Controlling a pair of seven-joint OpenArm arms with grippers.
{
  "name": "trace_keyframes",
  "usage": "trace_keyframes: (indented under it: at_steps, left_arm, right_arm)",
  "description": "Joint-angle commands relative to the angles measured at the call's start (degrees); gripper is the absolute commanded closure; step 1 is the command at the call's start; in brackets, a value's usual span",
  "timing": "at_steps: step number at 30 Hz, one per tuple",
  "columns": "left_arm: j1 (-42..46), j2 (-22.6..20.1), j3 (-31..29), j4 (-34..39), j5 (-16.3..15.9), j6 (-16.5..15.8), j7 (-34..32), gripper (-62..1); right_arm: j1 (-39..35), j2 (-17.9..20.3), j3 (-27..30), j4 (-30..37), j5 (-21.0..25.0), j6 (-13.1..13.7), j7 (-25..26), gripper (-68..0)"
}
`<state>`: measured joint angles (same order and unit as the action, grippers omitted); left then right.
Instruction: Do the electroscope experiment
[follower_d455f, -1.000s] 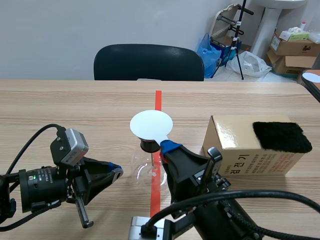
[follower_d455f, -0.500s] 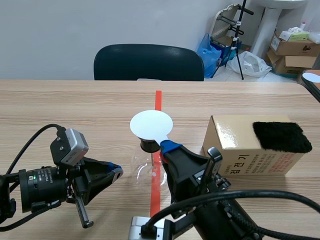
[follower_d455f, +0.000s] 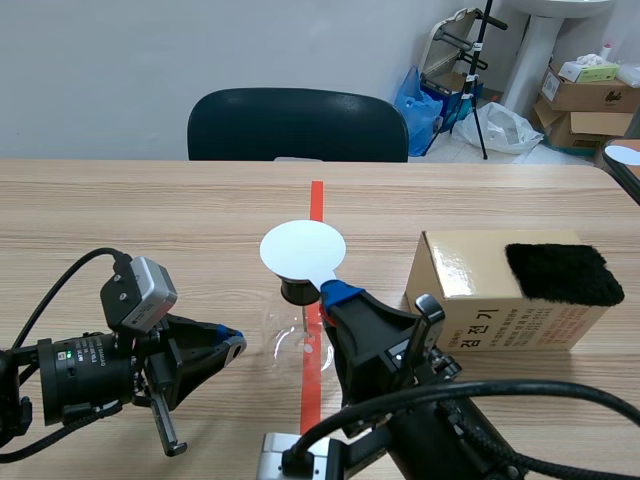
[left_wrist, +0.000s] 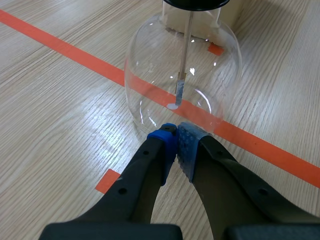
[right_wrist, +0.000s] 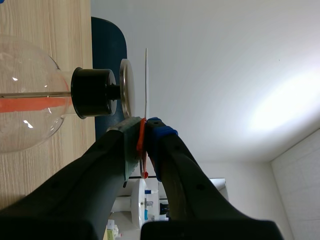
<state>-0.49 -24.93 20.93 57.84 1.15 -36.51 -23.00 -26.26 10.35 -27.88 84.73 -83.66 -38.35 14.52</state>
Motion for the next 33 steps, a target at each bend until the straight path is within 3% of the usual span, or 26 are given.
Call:
trace_keyframes:
  at_steps: [1, 22, 33]
  left_arm:
    - [-0.3, 0.2, -0.6, 1.1, -0.4, -0.1, -1.2, -3.1]
    - [-0.3, 0.2, -0.6, 1.1, -0.4, -0.1, -1.2, -3.1]
    - [-0.3, 0.2, -0.6, 1.1, -0.4, -0.1, -1.2, -3.1]
  right_arm:
    - [0.4, 0.6, 0.1, 1.7, 0.0, -0.6, 0.0, -1.0]
    - [0.4, 0.6, 0.1, 1.7, 0.0, -0.6, -0.3, -1.0]
    - [0.4, 0.6, 0.1, 1.7, 0.0, -0.6, -10.6, -1.0]
